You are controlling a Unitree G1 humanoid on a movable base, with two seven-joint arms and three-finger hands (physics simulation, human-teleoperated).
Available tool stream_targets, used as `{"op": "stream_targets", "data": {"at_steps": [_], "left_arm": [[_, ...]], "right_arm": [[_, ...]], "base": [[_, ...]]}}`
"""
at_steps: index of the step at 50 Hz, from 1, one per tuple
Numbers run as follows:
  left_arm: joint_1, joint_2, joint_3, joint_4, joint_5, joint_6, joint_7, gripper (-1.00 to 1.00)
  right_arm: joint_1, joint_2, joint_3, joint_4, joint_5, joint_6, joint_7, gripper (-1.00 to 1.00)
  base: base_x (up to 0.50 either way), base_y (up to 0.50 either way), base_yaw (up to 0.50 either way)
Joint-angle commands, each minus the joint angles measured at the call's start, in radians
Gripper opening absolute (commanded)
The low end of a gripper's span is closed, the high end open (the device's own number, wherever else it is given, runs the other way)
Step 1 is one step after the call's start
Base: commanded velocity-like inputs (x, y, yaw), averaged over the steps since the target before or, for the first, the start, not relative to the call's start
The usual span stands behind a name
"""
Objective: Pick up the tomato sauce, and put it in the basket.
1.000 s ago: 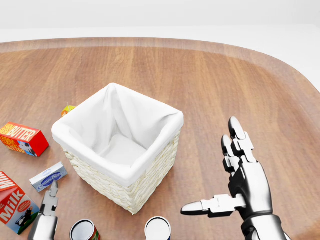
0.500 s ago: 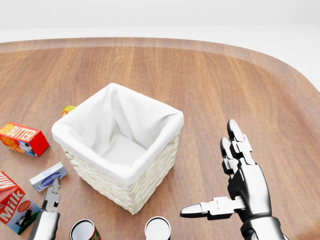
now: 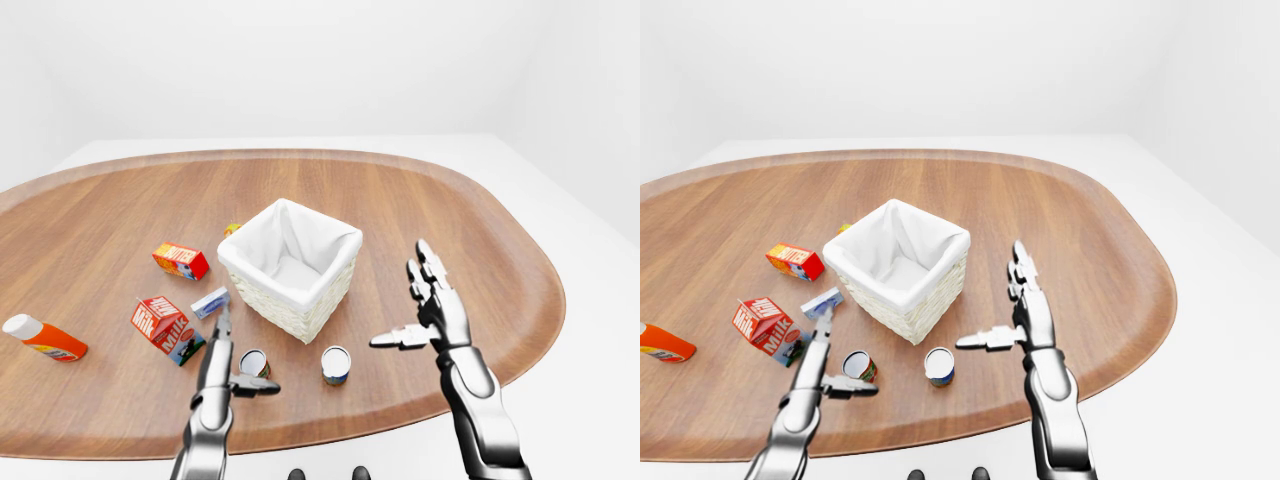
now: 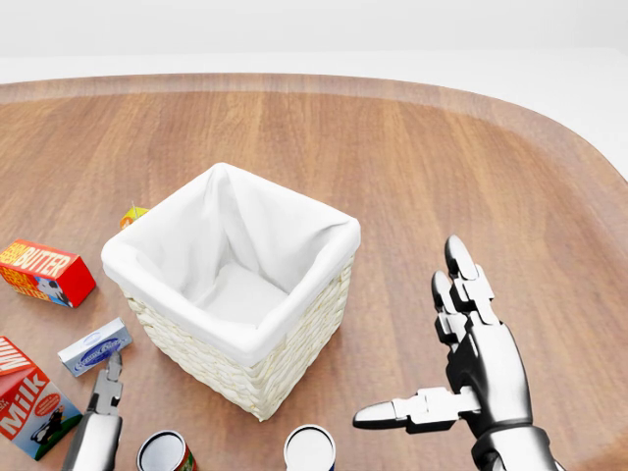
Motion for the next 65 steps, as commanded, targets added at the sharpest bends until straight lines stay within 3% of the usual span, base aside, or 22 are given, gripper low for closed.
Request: {"op": "stream_targets", "data": {"at_steps": [1,9,13,17,26,39,40,41,43,44,47,52,59,63,65], "left_arm": [[-0.02,0.006,0.0,0.056,-0.008,-0.005,0.015,1.0],[-0.024,0.007,-0.001,0.065,-0.009,-0.003,0.017,1.0],[-0.038,0.013,0.002,0.107,-0.016,-0.023,0.026,1.0],[-0.039,0.012,0.0,0.11,-0.016,-0.021,0.027,1.0],[-0.064,0.019,-0.001,0.183,-0.024,-0.057,0.045,1.0],[-0.074,0.019,-0.007,0.204,-0.026,-0.057,0.05,1.0],[-0.085,0.021,-0.007,0.25,-0.029,-0.088,0.066,1.0],[-0.087,0.022,-0.007,0.258,-0.03,-0.092,0.068,1.0],[-0.078,0.022,-0.007,0.215,-0.029,-0.063,0.053,1.0],[-0.086,0.023,-0.007,0.252,-0.031,-0.088,0.066,1.0],[-0.091,0.024,-0.008,0.272,-0.032,-0.1,0.073,1.0],[-0.086,0.026,-0.005,0.247,-0.034,-0.078,0.061,1.0],[-0.099,0.029,-0.005,0.291,-0.037,-0.101,0.072,1.0],[-0.1,0.03,-0.004,0.29,-0.038,-0.097,0.07,1.0],[-0.107,0.032,-0.003,0.312,-0.04,-0.11,0.075,1.0]], "right_arm": [[0.002,0.0,0.001,0.001,-0.001,0.0,0.0,1.0],[0.002,0.0,0.002,0.002,-0.002,0.0,0.0,1.0],[0.003,0.001,0.003,0.0,-0.003,0.0,0.0,1.0],[0.002,0.001,0.003,0.006,-0.003,0.0,0.0,1.0],[0.0,0.0,0.002,0.011,-0.003,0.0,0.0,1.0],[-0.003,0.0,0.0,0.008,-0.001,0.0,-0.001,1.0],[-0.001,0.0,0.001,0.007,-0.001,0.0,-0.001,1.0],[-0.001,0.0,0.001,0.007,-0.001,0.0,-0.001,1.0],[-0.002,0.0,0.001,0.009,-0.002,0.0,-0.001,1.0],[-0.001,0.0,0.001,0.009,-0.002,0.0,0.0,1.0],[-0.001,0.001,0.003,0.02,-0.004,0.0,0.0,1.0],[0.0,0.0,0.003,0.015,-0.004,0.0,-0.001,1.0],[0.003,0.001,0.005,0.015,-0.006,0.0,-0.001,1.0],[0.003,0.001,0.005,0.019,-0.007,0.0,-0.001,1.0],[0.004,0.001,0.005,0.018,-0.007,0.0,-0.001,1.0]], "base": [[0.0,0.0,0.0],[0.0,0.0,0.0],[0.0,0.0,0.0],[0.0,0.0,0.0],[0.0,0.0,0.0],[0.0,0.0,0.0],[0.0,0.0,0.0],[0.0,0.0,0.0],[0.0,0.0,0.0],[0.0,0.0,0.0],[0.0,0.0,0.0],[0.0,0.0,0.0],[0.0,0.0,0.0],[0.0,0.0,0.0],[0.0,0.0,0.0]]}}
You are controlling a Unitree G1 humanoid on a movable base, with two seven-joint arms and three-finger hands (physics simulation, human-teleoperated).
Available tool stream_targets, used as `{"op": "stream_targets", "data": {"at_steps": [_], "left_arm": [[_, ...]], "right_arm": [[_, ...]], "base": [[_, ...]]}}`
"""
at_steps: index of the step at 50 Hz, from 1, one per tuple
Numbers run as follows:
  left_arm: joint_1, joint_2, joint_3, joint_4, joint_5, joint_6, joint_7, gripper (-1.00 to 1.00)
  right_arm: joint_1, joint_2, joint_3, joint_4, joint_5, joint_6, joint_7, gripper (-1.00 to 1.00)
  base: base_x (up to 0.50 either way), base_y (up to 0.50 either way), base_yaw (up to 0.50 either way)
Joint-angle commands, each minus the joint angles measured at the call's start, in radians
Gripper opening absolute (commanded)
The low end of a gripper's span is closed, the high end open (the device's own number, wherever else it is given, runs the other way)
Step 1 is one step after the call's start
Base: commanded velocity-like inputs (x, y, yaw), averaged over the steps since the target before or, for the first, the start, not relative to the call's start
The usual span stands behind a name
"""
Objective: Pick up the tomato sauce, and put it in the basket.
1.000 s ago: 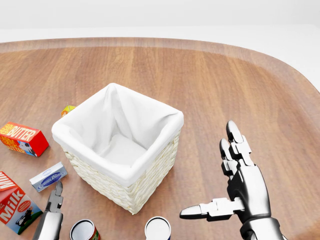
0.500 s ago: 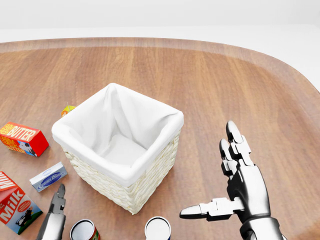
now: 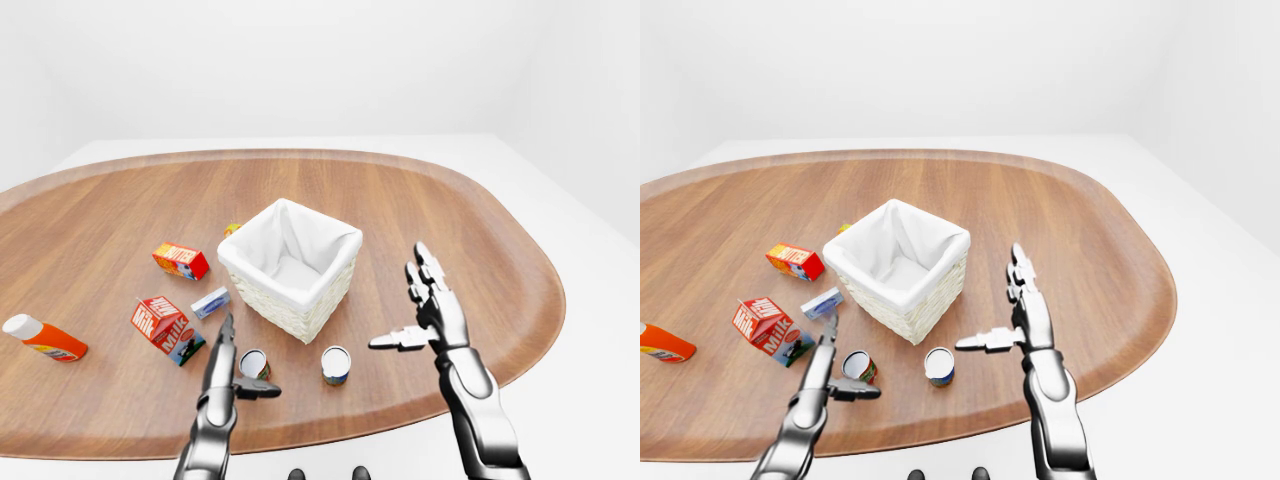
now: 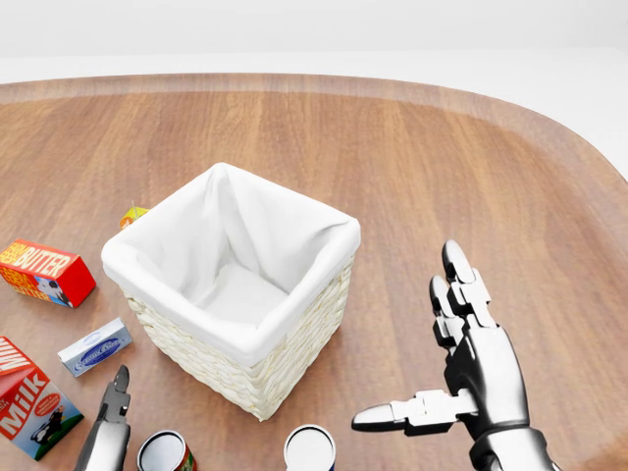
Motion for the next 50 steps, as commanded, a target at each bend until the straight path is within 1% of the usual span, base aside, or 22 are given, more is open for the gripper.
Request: {"op": "stream_targets", "data": {"at_steps": [1,5,10,11,13,15,19,22,26,28,30,32,39,43,44,45,46,48,49,50], "left_arm": [[-0.015,0.005,0.002,0.045,-0.006,-0.019,0.009,1.0],[-0.021,0.007,0.002,0.06,-0.009,-0.025,0.012,1.0],[-0.021,0.007,0.002,0.055,-0.01,-0.019,0.011,1.0],[-0.029,0.008,0.002,0.084,-0.011,-0.038,0.02,1.0],[-0.043,0.011,0.001,0.128,-0.013,-0.065,0.033,1.0],[-0.046,0.012,0.001,0.135,-0.014,-0.067,0.035,1.0],[-0.048,0.012,-0.001,0.132,-0.015,-0.062,0.035,1.0],[-0.053,0.012,-0.002,0.142,-0.016,-0.067,0.037,1.0],[-0.055,0.012,-0.005,0.141,-0.015,-0.063,0.037,1.0],[-0.057,0.011,-0.006,0.14,-0.015,-0.06,0.037,1.0],[-0.051,0.01,-0.007,0.109,-0.014,-0.036,0.025,1.0],[-0.048,0.01,-0.007,0.099,-0.013,-0.028,0.021,1.0],[-0.049,0.01,-0.006,0.1,-0.013,-0.029,0.02,1.0],[-0.053,0.01,-0.007,0.116,-0.013,-0.038,0.024,1.0],[-0.056,0.01,-0.007,0.127,-0.014,-0.046,0.028,1.0],[-0.066,0.011,-0.006,0.161,-0.016,-0.067,0.038,1.0],[-0.066,0.011,-0.006,0.157,-0.017,-0.061,0.036,1.0],[-0.07,0.012,-0.007,0.17,-0.018,-0.069,0.04,1.0],[-0.067,0.012,-0.007,0.161,-0.018,-0.062,0.037,1.0],[-0.075,0.013,-0.007,0.191,-0.02,-0.081,0.046,1.0]], "right_arm": [[0.003,0.0,0.002,-0.002,-0.001,0.0,0.0,1.0],[0.001,0.0,0.001,0.005,-0.002,0.0,0.0,1.0],[0.002,0.0,0.002,0.006,-0.002,0.0,0.001,1.0],[0.002,0.0,0.002,0.006,-0.003,0.0,0.001,1.0],[0.003,0.0,0.002,0.003,-0.002,0.0,0.001,1.0],[0.003,0.0,0.001,0.004,-0.003,0.0,0.001,1.0],[0.004,0.0,0.002,0.001,-0.003,0.0,0.001,1.0],[0.003,0.0,0.002,0.007,-0.003,0.0,0.001,1.0],[0.002,0.001,0.002,0.01,-0.004,0.0,0.0,1.0],[0.001,0.001,0.002,0.012,-0.004,0.0,0.0,1.0],[0.001,0.001,0.002,0.012,-0.004,0.0,0.0,1.0],[0.004,0.0,0.003,0.006,-0.004,0.0,0.0,1.0],[0.003,0.001,0.003,0.008,-0.004,0.0,0.0,1.0],[0.003,0.0,0.003,0.006,-0.003,0.0,0.0,1.0],[0.004,0.0,0.003,0.006,-0.003,0.0,0.0,1.0],[0.004,0.0,0.003,0.005,-0.003,0.0,0.0,1.0],[0.004,0.0,0.003,0.007,-0.003,0.0,0.001,1.0],[0.005,0.0,0.003,0.006,-0.003,0.0,0.001,1.0],[0.005,0.0,0.003,0.007,-0.003,0.0,0.001,1.0],[0.003,0.0,0.002,0.01,-0.003,0.0,0.001,1.0]], "base": [[0.0,0.0,0.0],[0.0,0.0,0.0],[0.0,0.0,0.0],[0.0,0.0,0.0],[0.0,0.0,0.0],[0.0,0.0,0.0],[0.0,0.0,0.0],[0.0,0.0,0.0],[0.0,0.0,0.0],[0.0,0.0,0.0],[0.0,0.0,0.0],[0.0,0.0,0.0],[0.0,0.0,0.0],[0.0,0.0,0.0],[0.0,0.0,0.0],[0.0,0.0,0.0],[0.0,0.0,0.0],[0.0,0.0,0.0],[0.0,0.0,0.0],[0.0,0.0,0.0]]}}
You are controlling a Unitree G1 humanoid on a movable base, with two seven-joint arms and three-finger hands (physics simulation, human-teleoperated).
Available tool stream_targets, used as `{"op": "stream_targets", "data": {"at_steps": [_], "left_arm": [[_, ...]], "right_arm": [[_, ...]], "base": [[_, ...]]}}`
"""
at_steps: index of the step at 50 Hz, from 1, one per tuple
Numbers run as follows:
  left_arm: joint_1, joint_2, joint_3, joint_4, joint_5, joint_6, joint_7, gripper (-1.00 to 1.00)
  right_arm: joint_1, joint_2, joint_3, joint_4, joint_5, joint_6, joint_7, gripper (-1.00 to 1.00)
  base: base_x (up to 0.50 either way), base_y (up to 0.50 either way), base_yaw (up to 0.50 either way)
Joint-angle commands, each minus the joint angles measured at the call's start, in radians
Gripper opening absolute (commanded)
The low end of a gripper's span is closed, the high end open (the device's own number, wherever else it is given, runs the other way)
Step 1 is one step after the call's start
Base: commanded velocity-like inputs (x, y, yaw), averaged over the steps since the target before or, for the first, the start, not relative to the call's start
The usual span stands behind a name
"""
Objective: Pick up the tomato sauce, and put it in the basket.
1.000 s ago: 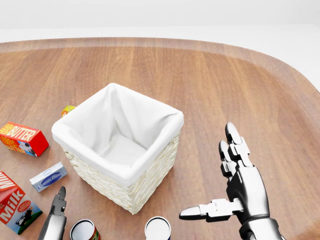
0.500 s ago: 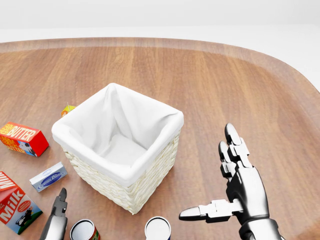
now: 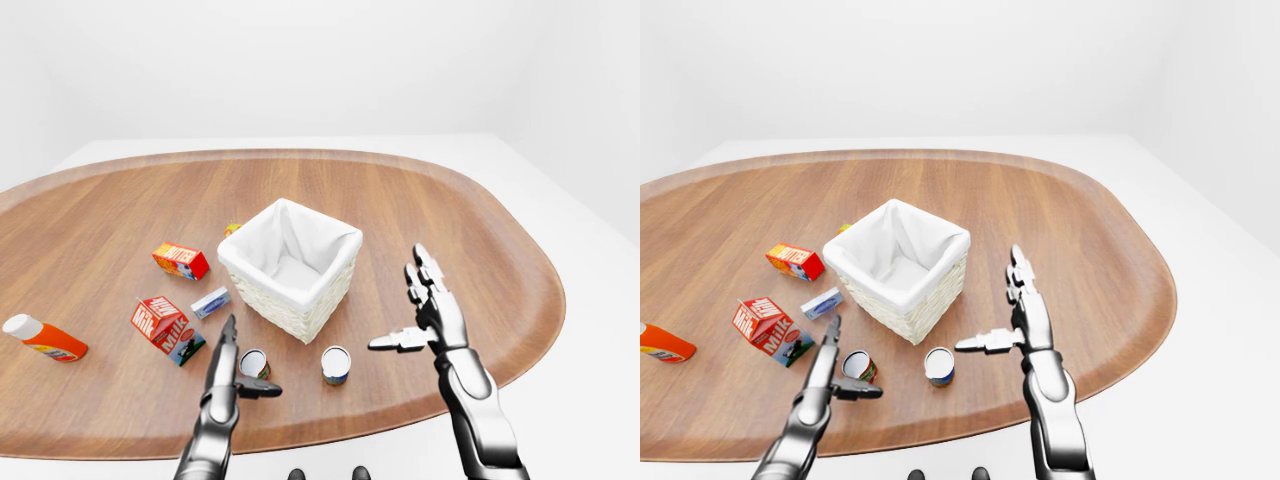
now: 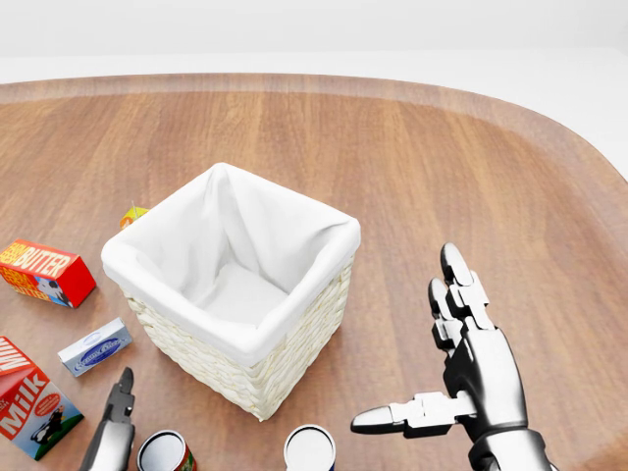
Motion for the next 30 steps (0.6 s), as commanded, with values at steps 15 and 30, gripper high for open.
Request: {"op": "stream_targets", "data": {"at_steps": [15,30], "left_arm": [[-0.022,0.003,-0.008,0.059,-0.009,-0.023,0.013,1.0],[-0.05,0.005,-0.012,0.146,-0.019,-0.035,0.028,-1.0]], "right_arm": [[-0.006,0.0,-0.003,0.001,0.003,0.0,-0.001,1.0],[-0.009,-0.001,-0.006,-0.003,0.006,0.0,-0.002,1.0]], "base": [[0.0,0.0,0.0],[0.0,0.0,0.0]]}}
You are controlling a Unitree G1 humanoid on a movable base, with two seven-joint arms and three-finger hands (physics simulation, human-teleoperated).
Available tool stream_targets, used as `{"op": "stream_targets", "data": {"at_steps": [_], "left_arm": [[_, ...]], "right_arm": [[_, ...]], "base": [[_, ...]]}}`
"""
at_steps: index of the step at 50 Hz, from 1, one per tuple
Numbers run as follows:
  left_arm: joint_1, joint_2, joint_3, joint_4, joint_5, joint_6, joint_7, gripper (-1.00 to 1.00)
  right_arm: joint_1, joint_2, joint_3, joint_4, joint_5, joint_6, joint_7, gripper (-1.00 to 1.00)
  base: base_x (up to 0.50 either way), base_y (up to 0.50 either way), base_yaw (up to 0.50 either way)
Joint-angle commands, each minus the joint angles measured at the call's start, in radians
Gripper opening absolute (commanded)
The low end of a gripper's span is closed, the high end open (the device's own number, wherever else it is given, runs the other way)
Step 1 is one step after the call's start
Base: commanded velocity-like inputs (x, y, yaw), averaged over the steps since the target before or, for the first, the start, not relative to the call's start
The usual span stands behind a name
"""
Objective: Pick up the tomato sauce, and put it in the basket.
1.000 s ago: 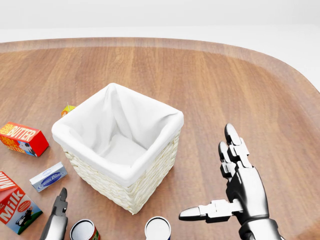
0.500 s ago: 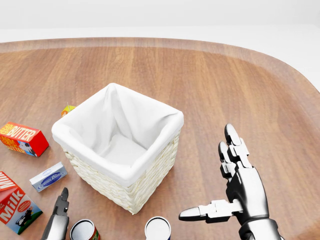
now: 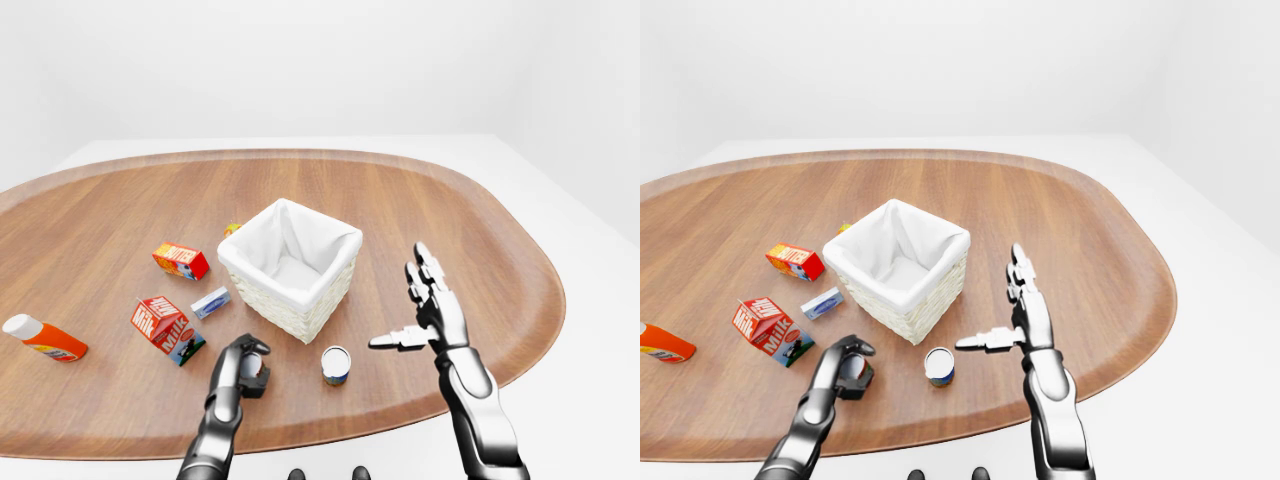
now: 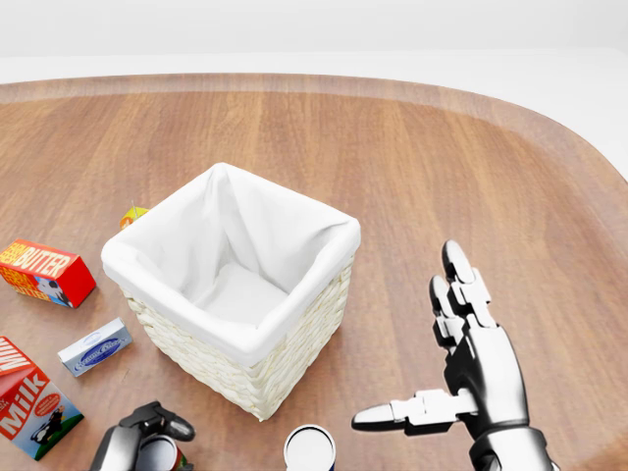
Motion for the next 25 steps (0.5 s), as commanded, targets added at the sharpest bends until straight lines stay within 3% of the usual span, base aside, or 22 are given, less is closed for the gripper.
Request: {"op": "stream_targets", "data": {"at_steps": [1,16,18,19,21,24,25], "left_arm": [[-0.009,0.004,0.0,0.03,0.002,0.0,0.011,-1.0],[0.023,0.0,-0.001,-0.053,0.014,0.005,-0.006,-1.0],[0.033,-0.002,-0.001,-0.083,0.017,0.018,-0.012,-1.0],[0.057,-0.005,0.0,-0.161,0.02,0.062,-0.034,-1.0],[0.064,-0.007,0.001,-0.176,0.023,0.061,-0.036,-1.0],[0.084,-0.013,0.002,-0.233,0.03,0.086,-0.05,-1.0],[0.113,-0.019,0.0,-0.334,0.038,0.143,-0.079,-1.0]], "right_arm": [[-0.003,0.0,-0.002,0.0,0.002,0.0,-0.001,1.0],[0.003,0.001,0.002,-0.001,0.0,0.0,-0.001,1.0],[0.003,0.001,0.002,-0.003,0.0,0.0,-0.001,1.0],[0.004,0.001,0.002,-0.006,0.0,0.0,-0.001,1.0],[0.004,0.001,0.002,-0.005,0.0,0.0,-0.001,1.0],[0.004,0.001,0.002,-0.005,0.0,0.0,-0.001,1.0],[0.003,0.001,0.002,-0.005,0.0,0.0,-0.002,1.0]], "base": [[0.0,0.0,0.0],[0.0,0.0,0.0],[0.0,0.0,0.0],[0.0,0.0,0.0],[0.0,0.0,0.0],[0.0,0.0,0.0],[0.0,0.0,0.0]]}}
